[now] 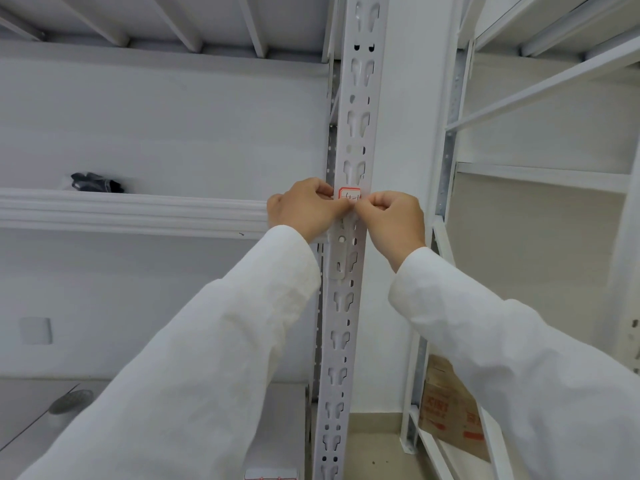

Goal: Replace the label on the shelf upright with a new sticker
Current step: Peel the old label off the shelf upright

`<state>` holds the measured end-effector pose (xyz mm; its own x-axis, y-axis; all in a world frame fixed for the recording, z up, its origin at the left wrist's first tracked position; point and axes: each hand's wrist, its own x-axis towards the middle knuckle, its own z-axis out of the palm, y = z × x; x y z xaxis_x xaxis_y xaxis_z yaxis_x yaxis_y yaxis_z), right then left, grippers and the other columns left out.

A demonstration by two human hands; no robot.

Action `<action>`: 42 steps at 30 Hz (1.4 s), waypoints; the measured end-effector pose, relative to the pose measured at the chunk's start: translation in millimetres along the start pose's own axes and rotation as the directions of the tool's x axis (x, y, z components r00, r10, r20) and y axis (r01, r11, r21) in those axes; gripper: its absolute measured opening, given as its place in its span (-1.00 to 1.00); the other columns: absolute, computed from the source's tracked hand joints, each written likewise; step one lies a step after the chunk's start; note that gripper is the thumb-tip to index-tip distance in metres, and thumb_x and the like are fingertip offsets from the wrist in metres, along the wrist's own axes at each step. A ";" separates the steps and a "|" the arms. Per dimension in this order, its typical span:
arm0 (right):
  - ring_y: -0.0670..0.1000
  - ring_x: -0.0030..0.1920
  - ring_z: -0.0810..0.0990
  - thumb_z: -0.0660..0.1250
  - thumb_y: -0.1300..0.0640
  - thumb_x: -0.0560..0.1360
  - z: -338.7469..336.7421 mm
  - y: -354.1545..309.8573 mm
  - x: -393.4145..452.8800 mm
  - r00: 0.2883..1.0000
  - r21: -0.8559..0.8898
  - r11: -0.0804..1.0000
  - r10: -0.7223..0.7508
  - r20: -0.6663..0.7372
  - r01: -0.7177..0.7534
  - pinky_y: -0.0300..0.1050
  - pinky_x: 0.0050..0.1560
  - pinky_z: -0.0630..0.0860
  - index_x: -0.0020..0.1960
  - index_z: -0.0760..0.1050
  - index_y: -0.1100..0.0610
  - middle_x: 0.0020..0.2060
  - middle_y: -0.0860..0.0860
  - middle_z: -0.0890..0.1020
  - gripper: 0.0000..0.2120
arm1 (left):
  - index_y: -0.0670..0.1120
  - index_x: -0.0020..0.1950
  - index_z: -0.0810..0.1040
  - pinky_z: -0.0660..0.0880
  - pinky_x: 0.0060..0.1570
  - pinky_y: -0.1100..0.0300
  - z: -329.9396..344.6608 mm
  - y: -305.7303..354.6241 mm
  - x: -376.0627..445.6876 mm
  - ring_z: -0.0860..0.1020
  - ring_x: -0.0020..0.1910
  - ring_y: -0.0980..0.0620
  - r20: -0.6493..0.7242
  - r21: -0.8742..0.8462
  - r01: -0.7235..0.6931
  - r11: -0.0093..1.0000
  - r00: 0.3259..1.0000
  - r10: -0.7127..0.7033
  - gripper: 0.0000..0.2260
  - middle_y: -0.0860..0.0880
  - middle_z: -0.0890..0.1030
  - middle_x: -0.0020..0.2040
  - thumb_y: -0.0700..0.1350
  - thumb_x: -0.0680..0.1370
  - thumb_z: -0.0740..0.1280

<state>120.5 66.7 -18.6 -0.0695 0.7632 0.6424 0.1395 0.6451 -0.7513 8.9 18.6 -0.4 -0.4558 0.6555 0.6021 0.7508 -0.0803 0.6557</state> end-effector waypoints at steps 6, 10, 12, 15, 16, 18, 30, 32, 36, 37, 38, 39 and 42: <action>-0.10 -0.45 0.38 0.38 0.08 0.39 -4.6 7.5 -0.2 0.998 0.028 0.999 -0.042 -0.044 0.043 -0.16 -0.26 0.40 -0.26 0.57 0.01 -0.52 -0.12 0.42 -0.94 | 0.04 0.14 0.56 0.23 0.34 0.11 -0.5 -1.7 0.2 0.53 0.17 0.10 0.011 0.000 -0.001 1.000 1.000 0.001 -0.59 0.12 0.66 0.08 0.23 0.40 0.37; -0.09 -0.42 0.41 0.39 0.02 0.39 -6.5 8.9 0.3 0.997 -0.020 0.997 -0.072 -0.021 0.072 -0.13 -0.25 0.43 -0.26 0.57 -0.01 -0.49 -0.11 0.46 -0.93 | 0.04 0.14 0.56 0.24 0.33 0.11 0.1 -1.8 0.2 0.54 0.16 0.10 0.012 0.007 -0.001 1.000 1.000 0.001 -0.58 0.12 0.66 0.08 0.24 0.40 0.37; -0.08 -0.39 0.44 0.38 0.02 0.40 -5.6 8.4 0.7 0.997 -0.073 0.994 -0.078 -0.013 0.077 -0.08 -0.18 0.49 -0.25 0.57 0.00 -0.47 -0.11 0.49 -0.91 | 0.04 0.14 0.56 0.24 0.32 0.12 0.4 -2.3 0.3 0.54 0.16 0.10 0.012 0.007 -0.002 1.000 1.000 0.002 -0.60 0.12 0.66 0.07 0.23 0.40 0.37; -0.07 -0.35 0.48 0.37 0.04 0.40 -3.3 6.0 0.6 0.997 -0.102 0.992 -0.080 -0.020 0.078 -0.10 -0.17 0.51 -0.24 0.58 0.01 -0.46 -0.11 0.51 -0.92 | 0.04 0.14 0.56 0.22 0.30 0.13 0.3 -2.4 0.0 0.52 0.17 0.10 0.008 0.003 -0.005 1.000 1.000 0.005 -0.61 0.12 0.66 0.08 0.21 0.41 0.37; -0.07 -0.36 0.47 0.36 0.05 0.40 -2.7 5.4 0.6 0.996 -0.104 0.991 -0.083 -0.018 0.081 -0.13 -0.20 0.49 -0.26 0.57 0.01 -0.46 -0.11 0.50 -0.92 | 0.04 0.15 0.56 0.22 0.30 0.13 0.1 -2.1 -0.3 0.51 0.17 0.10 0.009 0.001 -0.004 1.000 1.000 0.004 -0.61 0.12 0.66 0.08 0.21 0.41 0.37; -0.08 -0.41 0.43 0.35 0.07 0.40 -2.2 5.2 0.3 0.995 -0.112 0.989 -0.103 -0.009 0.101 -0.17 -0.26 0.43 -0.28 0.55 0.02 -0.49 -0.11 0.47 -0.91 | 0.04 0.15 0.56 0.22 0.31 0.13 0.1 -2.2 -0.6 0.51 0.17 0.10 0.010 -0.001 -0.002 1.000 1.000 0.002 -0.60 0.12 0.66 0.08 0.21 0.41 0.37; -0.07 -0.33 0.46 0.38 -0.04 0.39 -15.4 6.0 7.0 0.981 -0.130 0.979 -0.169 -0.096 0.156 -0.16 -0.25 0.41 -0.10 0.54 -0.01 -0.37 -0.08 0.49 -0.86 | 0.06 0.14 0.57 0.16 0.16 0.21 -3.3 -6.0 0.1 0.53 0.15 0.14 0.062 -0.031 -0.023 0.999 0.998 0.025 -0.62 0.15 0.66 0.05 0.22 0.42 0.36; -0.04 -0.25 0.50 0.35 -0.02 0.43 -16.2 0.3 10.7 0.965 -0.184 0.957 -0.245 -0.091 0.226 -0.13 -0.19 0.46 -0.06 0.55 -0.02 -0.26 -0.04 0.53 -0.88 | 0.06 0.15 0.57 0.17 0.19 0.20 -4.5 -6.0 -0.9 0.53 0.16 0.14 0.074 -0.040 -0.023 0.999 0.997 0.026 -0.64 0.14 0.66 0.05 0.19 0.43 0.36; -0.02 -0.05 0.48 0.31 0.00 0.48 -14.8 -10.4 12.5 0.901 -0.465 0.792 -0.432 0.029 0.395 -0.13 -0.19 0.37 -0.05 0.58 -0.02 -0.10 -0.05 0.51 -0.88 | 0.06 0.15 0.57 0.19 0.27 0.18 -5.3 -6.1 -2.3 0.53 0.17 0.15 0.072 -0.042 -0.033 0.999 0.997 0.036 -0.66 0.13 0.66 0.06 0.17 0.44 0.36; -0.01 -0.02 0.46 0.31 0.00 0.48 -14.3 -10.8 12.0 0.878 -0.529 0.730 -0.476 0.061 0.433 -0.13 -0.20 0.34 -0.05 0.59 0.01 -0.08 -0.03 0.51 -0.87 | 0.05 0.15 0.57 0.20 0.29 0.18 -5.6 -6.0 -2.4 0.53 0.17 0.15 0.070 -0.046 -0.034 0.998 0.997 0.037 -0.66 0.13 0.66 0.07 0.16 0.44 0.36; 0.01 0.00 0.45 0.31 0.02 0.49 -13.5 -10.0 11.5 0.852 -0.575 0.672 -0.517 0.089 0.467 -0.13 -0.20 0.33 -0.05 0.60 0.04 -0.06 -0.01 0.52 -0.86 | 0.05 0.16 0.57 0.21 0.32 0.17 -6.3 -5.8 -2.6 0.52 0.18 0.15 0.069 -0.047 -0.033 0.998 0.997 0.036 -0.66 0.12 0.66 0.08 0.15 0.45 0.36; 0.03 0.00 0.44 0.30 0.03 0.49 -12.8 -8.9 10.9 0.828 -0.605 0.625 -0.550 0.107 0.493 -0.12 -0.21 0.34 -0.05 0.60 0.07 -0.05 0.00 0.53 -0.85 | 0.05 0.16 0.57 0.22 0.34 0.17 -6.6 -5.9 -2.5 0.52 0.19 0.14 0.069 -0.048 -0.031 0.998 0.997 0.034 -0.66 0.11 0.66 0.08 0.15 0.45 0.36; 0.06 0.00 0.45 0.31 0.06 0.49 -10.1 -8.1 10.2 0.806 -0.635 0.582 -0.580 0.114 0.509 -0.10 -0.22 0.35 -0.06 0.60 0.12 -0.03 0.03 0.53 -0.84 | 0.04 0.16 0.57 0.22 0.37 0.14 -7.2 -6.4 -2.2 0.53 0.19 0.14 0.070 -0.049 -0.033 0.998 0.997 0.037 -0.66 0.11 0.67 0.08 0.15 0.45 0.36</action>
<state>128.6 68.9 -4.5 -0.2497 0.2454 0.9367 0.6728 0.7397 -0.0144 1.6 12.3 -2.7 -0.3934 0.7031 0.5923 0.7410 -0.1388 0.6570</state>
